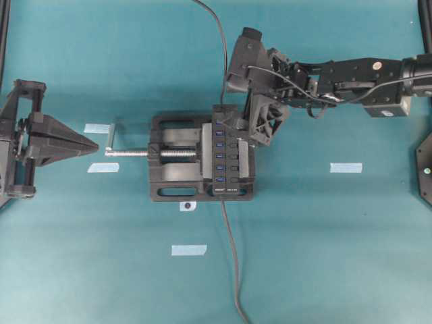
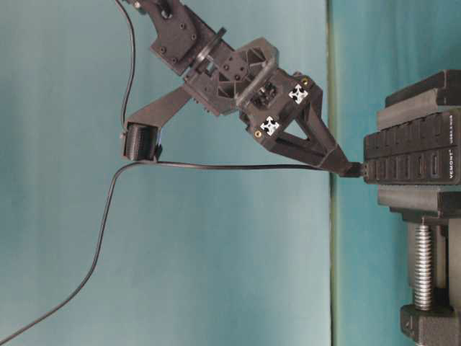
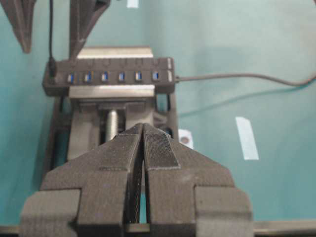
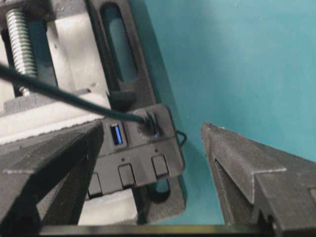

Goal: Insert the USB into the front port of the fixed hub.
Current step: 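Open the right gripper and lower it around the black USB plug, then close the right gripper on the black USB plug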

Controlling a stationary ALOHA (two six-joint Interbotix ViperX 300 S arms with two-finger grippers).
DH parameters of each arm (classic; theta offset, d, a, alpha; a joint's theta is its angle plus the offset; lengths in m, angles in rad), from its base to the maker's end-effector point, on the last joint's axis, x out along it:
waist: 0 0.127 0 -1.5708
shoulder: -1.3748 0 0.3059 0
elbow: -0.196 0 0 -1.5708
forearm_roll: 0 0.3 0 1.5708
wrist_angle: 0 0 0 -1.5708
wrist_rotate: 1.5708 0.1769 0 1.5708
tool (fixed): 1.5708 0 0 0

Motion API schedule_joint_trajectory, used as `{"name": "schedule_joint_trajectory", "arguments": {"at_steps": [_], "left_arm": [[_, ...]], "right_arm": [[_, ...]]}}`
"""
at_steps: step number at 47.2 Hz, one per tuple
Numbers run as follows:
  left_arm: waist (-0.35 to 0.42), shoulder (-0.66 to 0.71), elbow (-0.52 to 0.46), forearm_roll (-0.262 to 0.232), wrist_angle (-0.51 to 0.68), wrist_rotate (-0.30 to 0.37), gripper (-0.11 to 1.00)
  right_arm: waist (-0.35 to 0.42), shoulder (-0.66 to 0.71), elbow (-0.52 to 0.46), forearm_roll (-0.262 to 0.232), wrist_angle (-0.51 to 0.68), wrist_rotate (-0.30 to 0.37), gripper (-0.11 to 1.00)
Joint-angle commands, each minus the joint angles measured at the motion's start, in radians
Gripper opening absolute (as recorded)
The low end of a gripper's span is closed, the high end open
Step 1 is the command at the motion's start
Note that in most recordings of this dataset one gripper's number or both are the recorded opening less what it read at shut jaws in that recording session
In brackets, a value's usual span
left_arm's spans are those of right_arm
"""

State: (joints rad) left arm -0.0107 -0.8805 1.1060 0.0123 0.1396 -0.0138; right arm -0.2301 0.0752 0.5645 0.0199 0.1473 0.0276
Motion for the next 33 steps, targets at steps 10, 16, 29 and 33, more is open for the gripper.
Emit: {"name": "schedule_joint_trajectory", "arguments": {"at_steps": [10, 16, 29, 33], "left_arm": [[-0.002, 0.003, -0.011, 0.003, -0.011, 0.000, 0.00], [-0.002, 0.003, -0.012, 0.003, -0.011, 0.000, 0.00], [-0.002, -0.005, -0.012, 0.003, -0.011, 0.000, 0.00], [-0.002, -0.009, -0.011, 0.003, -0.011, 0.000, 0.00]], "right_arm": [[0.012, 0.003, -0.041, -0.002, -0.005, -0.002, 0.85], [0.012, 0.005, -0.041, -0.002, -0.005, -0.002, 0.85], [0.017, 0.006, -0.041, -0.002, -0.006, -0.002, 0.82], [0.017, 0.008, -0.041, -0.002, -0.006, -0.002, 0.75]]}}
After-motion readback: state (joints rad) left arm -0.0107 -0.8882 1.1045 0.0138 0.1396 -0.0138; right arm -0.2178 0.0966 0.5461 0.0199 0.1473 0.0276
